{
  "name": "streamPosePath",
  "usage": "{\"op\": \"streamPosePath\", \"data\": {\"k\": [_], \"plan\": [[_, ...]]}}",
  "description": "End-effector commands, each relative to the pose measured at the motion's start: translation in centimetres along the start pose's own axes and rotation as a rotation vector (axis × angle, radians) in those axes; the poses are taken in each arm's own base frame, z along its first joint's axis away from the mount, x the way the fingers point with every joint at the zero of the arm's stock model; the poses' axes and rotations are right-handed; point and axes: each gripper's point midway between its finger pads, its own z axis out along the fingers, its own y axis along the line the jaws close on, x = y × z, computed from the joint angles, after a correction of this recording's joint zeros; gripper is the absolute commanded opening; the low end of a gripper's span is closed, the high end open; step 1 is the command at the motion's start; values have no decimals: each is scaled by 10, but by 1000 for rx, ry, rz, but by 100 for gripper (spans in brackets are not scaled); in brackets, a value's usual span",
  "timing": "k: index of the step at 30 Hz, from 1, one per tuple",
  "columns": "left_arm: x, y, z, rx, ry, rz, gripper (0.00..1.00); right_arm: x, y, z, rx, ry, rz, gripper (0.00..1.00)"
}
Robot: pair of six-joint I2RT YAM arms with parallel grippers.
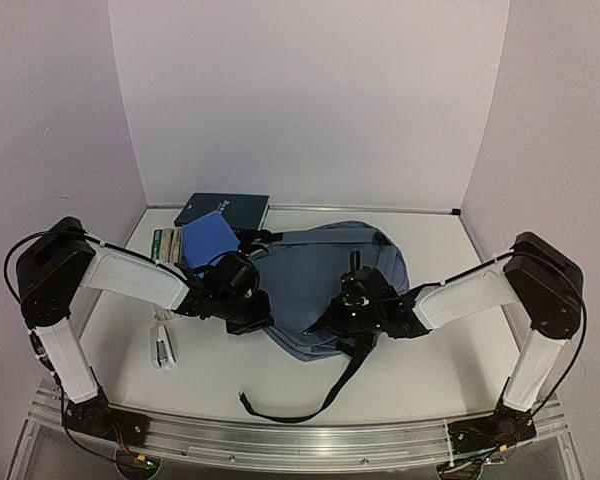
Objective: Pack the student bag
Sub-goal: Zip the student bag at the center of the board.
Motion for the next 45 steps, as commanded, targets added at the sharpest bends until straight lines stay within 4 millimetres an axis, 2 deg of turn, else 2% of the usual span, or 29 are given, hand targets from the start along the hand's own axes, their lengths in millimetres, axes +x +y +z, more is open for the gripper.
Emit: {"op": "streamPosePath", "data": {"k": [1, 9, 16, 29, 31, 34, 35, 36, 37, 40, 42, 45], "plan": [[-6, 3, -2, -26, -30, 0, 0, -25, 7, -24, -24, -115, 49, 0], [-5, 13, -3, -57, -39, -4, 0, -52, -15, -51, 55, -298, 96, 0], [-5, 19, -7, -65, -43, -13, 0, -72, -35, -52, 120, -341, 84, 0], [-4, 27, -18, -62, -35, -6, 0, -115, -91, -80, 237, -404, 96, 0], [-4, 24, -18, -48, -27, 6, 0, -117, -92, -79, 231, -393, 91, 0], [-4, 17, -17, -23, -18, 27, 0, -119, -81, -80, 196, -378, 61, 0], [-5, 12, -17, -12, -17, 37, 3, -120, -74, -81, 177, -372, 46, 0], [-6, 9, -19, -5, -16, 47, 11, -122, -69, -84, 164, -367, 32, 1], [-9, 4, -21, 3, -21, 59, 21, -124, -65, -89, 158, -366, 18, 9], [-19, -8, -36, 7, -45, 99, 53, -130, -59, -110, 172, -387, -14, 48], [-30, -25, -53, 43, -65, 129, 64, -135, -57, -128, 172, -396, -34, 63], [-46, -38, -82, 78, -68, 158, 76, -142, -66, -142, 148, -370, -32, 79]]}}
